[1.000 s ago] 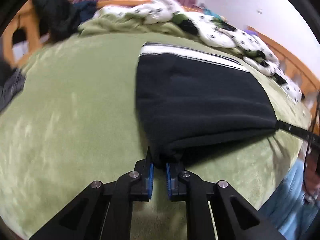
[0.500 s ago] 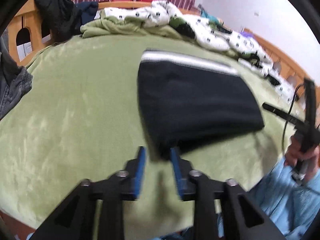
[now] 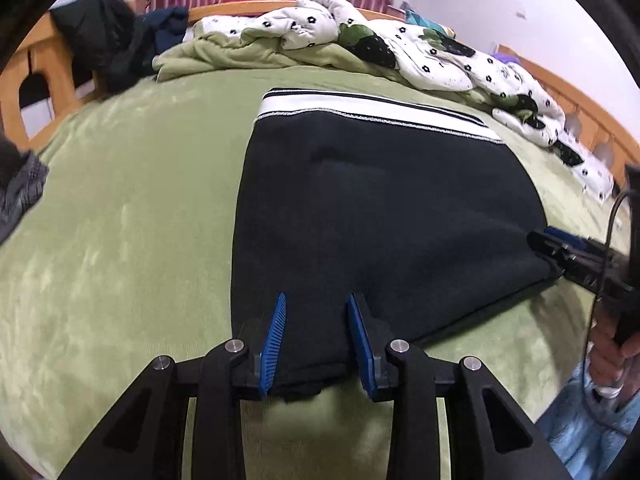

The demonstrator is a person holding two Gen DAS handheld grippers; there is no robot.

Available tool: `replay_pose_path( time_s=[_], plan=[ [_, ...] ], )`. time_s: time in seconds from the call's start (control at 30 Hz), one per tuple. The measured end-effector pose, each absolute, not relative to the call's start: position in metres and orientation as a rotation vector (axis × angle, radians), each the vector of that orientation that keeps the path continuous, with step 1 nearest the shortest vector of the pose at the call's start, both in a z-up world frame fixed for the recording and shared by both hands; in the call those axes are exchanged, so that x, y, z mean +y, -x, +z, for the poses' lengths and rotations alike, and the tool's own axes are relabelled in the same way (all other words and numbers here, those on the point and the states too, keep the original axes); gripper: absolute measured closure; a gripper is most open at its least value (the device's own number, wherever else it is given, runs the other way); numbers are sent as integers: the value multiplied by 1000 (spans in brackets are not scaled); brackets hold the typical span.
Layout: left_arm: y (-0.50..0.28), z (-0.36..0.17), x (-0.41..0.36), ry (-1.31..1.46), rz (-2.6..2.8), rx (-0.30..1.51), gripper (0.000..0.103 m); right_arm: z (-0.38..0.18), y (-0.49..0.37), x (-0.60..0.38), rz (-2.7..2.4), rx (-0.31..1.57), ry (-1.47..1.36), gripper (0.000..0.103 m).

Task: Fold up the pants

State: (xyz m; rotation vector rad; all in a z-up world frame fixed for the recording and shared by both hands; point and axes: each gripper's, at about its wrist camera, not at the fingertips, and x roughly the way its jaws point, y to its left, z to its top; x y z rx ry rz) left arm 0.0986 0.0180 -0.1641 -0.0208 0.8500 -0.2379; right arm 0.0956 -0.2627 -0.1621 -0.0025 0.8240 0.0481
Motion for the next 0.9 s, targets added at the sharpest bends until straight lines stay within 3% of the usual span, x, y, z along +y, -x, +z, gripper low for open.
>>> replay_pose_path(
  time_s=[0.33,0.67,0.9],
  plan=[
    [-116,-146,14,5,-232,864,72,-149,-101,-265,84,835,15,51],
    [-189,-115,-13,-22,-210,831,72,-114,-189,-272,52,758,43,51],
    [-237,-115,-22,-49,-173,832,72,-130,-245,-279,56,812,21,51]
  ],
)
